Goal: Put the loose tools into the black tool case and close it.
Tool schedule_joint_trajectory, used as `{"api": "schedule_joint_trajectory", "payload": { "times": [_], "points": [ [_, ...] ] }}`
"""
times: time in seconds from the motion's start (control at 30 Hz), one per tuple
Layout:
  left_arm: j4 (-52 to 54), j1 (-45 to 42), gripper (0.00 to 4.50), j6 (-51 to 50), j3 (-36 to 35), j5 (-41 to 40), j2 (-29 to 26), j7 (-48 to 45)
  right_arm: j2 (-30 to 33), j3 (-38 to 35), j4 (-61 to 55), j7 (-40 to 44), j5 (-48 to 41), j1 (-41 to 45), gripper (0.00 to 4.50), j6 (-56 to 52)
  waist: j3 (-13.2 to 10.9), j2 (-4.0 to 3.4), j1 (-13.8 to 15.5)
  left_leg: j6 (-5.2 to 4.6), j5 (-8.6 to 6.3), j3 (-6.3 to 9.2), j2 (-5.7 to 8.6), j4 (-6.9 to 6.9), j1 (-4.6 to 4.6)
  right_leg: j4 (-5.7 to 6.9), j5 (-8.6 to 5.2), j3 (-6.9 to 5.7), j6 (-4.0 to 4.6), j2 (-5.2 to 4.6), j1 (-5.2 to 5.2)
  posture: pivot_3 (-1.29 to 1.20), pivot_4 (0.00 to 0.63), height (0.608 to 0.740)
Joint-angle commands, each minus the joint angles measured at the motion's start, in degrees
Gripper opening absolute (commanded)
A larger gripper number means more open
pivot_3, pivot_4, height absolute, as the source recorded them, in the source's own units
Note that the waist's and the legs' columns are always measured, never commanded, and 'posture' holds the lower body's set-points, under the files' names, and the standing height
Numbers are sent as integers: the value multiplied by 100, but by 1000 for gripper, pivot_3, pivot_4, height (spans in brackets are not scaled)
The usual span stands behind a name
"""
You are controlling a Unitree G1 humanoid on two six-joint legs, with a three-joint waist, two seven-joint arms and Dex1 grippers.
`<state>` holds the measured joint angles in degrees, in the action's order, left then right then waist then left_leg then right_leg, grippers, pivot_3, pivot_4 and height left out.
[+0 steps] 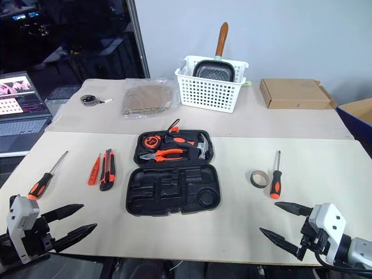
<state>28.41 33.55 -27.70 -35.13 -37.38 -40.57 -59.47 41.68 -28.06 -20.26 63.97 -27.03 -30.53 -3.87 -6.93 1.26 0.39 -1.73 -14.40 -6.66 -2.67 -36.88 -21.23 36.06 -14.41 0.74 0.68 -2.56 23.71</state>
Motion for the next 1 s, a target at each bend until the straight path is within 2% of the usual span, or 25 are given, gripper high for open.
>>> {"api": "schedule_joint_trajectory", "payload": {
  "times": [0.03, 0.13, 0.23, 0.33, 0.4, 0.57, 0.73, 0.9, 1.0],
  "points": [
    [185, -298, 4479, -177, -88, -151, 115, 580, -47, 95, -306, -44, -241, 279, 4500, 59, 1, 2, 3, 0, 0, 0, 0, 0, 1, 0, 0, 1, -1, -1, -1, 0, 150, 740],
    [336, -995, 4479, -846, -161, -410, 427, 1958, -91, 508, -948, -355, -765, 945, 4500, -385, -10, 10, -11, 0, 0, 0, -2, -9, 7, 8, 5, 12, -7, -10, -14, 0, 150, 740],
    [307, -1486, 4479, -1822, -360, -489, 365, 3033, -73, 899, -1303, -532, -1076, 1571, 4500, -751, -33, 46, -25, 11, 8, 5, -9, -16, 20, 11, 30, 14, -9, -21, -32, 0, 150, 740],
    [-191, -2094, 4479, -2987, -476, -874, -179, 3402, -3, 1380, -1530, -435, -1308, 2130, 4500, -998, -47, 85, -22, 28, 19, 5, -9, -17, 30, 14, 36, 3, -8, -4, -35, 0, 150, 740],
    [-643, -2506, 4479, -3344, -504, -874, -546, 3465, -9, 1651, -1571, -447, -1367, 2502, 4500, -1118, -46, 91, 2, 31, 22, 4, -9, -17, 20, 12, 39, -9, -2, 5, -23, 0, 150, 740],
    [-2259, -3369, 4479, -3205, 143, -159, -1797, 2959, -171, 2366, -1357, -409, -1243, 3453, 4500, -1231, -45, 97, 12, 31, 24, -10, 2, -14, -26, 16, 66, -22, 45, 11, 40, 0, 150, 740],
    [-4087, -4321, 4479, -2614, 1446, 583, -2758, 1783, -205, 2643, -1135, -474, -1174, 4084, 4500, -1383, -46, 95, 2, 30, 15, -19, 7, -8, -55, 15, 65, -33, 44, 1, 65, 0, 150, 740],
    [-5467, -5474, 4479, -2072, 2528, 1312, -2908, 991, -332, 2603, -1242, -678, -1574, 4362, 4500, -1645, -46, 96, 20, 31, 16, -16, 6, -11, -84, 11, 65, -48, 45, 2, 81, 0, 150, 740],
    [-6091, -5882, 4479, -1781, 2927, 1677, -2922, 601, -458, 2548, -1383, -839, -1860, 4463, 4500, -1801, -45, 97, 23, 32, 17, -12, 6, -19, -91, 15, 66, -53, 46, 6, 83, 0, 150, 740]
  ]
}}
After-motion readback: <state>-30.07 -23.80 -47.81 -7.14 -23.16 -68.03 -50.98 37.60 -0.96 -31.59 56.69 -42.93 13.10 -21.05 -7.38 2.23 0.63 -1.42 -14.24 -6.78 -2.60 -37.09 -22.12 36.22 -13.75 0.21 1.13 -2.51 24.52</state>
